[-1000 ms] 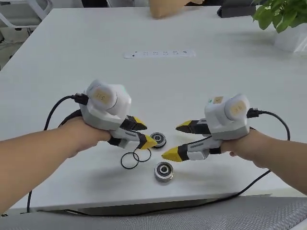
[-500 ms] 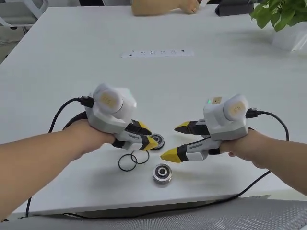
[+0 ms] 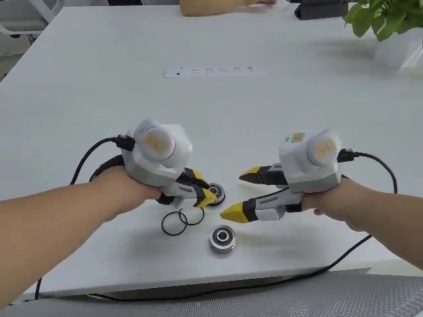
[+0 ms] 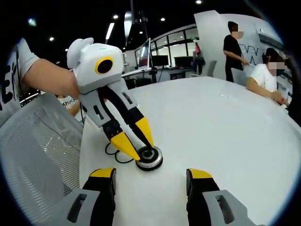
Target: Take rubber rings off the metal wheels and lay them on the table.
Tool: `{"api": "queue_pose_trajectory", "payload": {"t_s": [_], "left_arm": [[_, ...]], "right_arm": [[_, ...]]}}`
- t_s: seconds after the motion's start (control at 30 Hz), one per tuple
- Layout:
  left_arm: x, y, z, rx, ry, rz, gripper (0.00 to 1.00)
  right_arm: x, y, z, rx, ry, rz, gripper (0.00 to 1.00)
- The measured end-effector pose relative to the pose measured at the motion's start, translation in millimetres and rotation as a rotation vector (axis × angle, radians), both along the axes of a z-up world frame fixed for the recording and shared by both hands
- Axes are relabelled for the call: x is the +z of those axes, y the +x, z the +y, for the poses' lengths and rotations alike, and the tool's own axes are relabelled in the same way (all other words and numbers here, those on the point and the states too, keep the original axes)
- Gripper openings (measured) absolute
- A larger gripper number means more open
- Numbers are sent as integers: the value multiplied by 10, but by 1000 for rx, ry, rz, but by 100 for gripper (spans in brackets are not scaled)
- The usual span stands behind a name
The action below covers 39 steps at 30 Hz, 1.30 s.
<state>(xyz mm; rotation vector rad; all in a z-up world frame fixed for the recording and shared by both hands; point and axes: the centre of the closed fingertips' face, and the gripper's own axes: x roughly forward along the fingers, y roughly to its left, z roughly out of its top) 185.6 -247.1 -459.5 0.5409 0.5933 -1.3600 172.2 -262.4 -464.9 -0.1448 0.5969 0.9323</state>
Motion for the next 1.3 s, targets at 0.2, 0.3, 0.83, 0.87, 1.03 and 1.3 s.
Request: {"api": "queue_pose_trajectory", "payload": {"t_s": [0.2, 0.3, 0.83, 0.87, 1.03, 1.3], "left_arm": [[-3, 18, -21, 5, -4, -6, 8], [-11, 27, -43, 2, -1, -18, 7], [8, -3, -45, 16, -10, -23, 7], [7, -2, -45, 17, -10, -23, 7], [2, 7, -40, 22, -10, -28, 7], [-7, 23, -36, 27, -8, -33, 7]], "right_arm": [[7, 17, 4, -1, 4, -3, 58], [15, 25, 13, 0, 6, -6, 57], [-4, 94, 137, 15, 20, -4, 51], [-6, 96, 140, 15, 20, -4, 51], [-32, 109, 192, 28, 8, -4, 48], [-69, 147, 191, 12, -2, 2, 42]]}}
